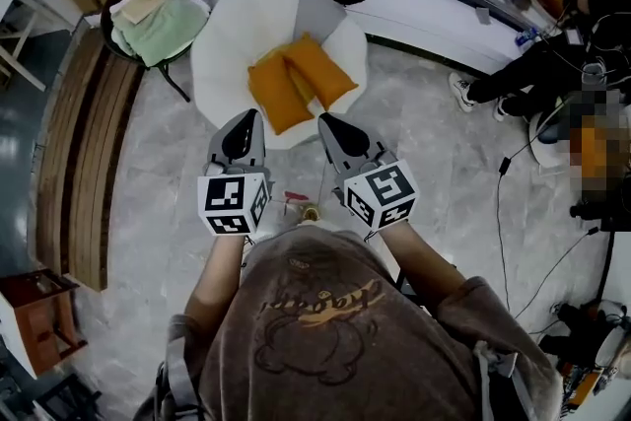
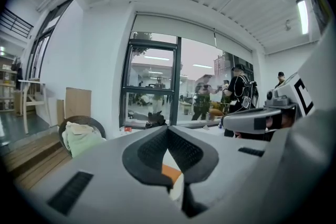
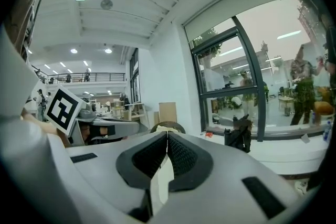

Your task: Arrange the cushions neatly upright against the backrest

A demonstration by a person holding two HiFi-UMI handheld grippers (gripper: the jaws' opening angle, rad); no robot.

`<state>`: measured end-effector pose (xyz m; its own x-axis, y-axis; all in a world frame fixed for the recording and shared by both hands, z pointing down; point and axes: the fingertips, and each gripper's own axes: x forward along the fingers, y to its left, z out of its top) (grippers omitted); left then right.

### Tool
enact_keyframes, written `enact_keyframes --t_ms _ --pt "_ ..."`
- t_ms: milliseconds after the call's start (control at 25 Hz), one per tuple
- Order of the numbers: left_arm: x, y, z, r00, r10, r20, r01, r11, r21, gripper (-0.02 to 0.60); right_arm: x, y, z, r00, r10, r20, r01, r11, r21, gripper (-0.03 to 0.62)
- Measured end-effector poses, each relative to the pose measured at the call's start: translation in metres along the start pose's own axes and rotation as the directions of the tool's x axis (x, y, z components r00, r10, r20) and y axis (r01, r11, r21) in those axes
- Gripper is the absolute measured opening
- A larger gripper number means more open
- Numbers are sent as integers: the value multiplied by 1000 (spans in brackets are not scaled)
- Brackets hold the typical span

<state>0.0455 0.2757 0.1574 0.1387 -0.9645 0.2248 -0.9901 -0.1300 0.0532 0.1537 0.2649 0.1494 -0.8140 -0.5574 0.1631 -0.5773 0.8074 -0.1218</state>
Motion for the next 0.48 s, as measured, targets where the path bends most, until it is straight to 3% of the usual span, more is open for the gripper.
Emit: enact_keyframes --t_ms 480 --pt "26 24 5 998 58 -9 -58 998 -17 5 38 -25 -1 998 53 -29 -52 999 9 18"
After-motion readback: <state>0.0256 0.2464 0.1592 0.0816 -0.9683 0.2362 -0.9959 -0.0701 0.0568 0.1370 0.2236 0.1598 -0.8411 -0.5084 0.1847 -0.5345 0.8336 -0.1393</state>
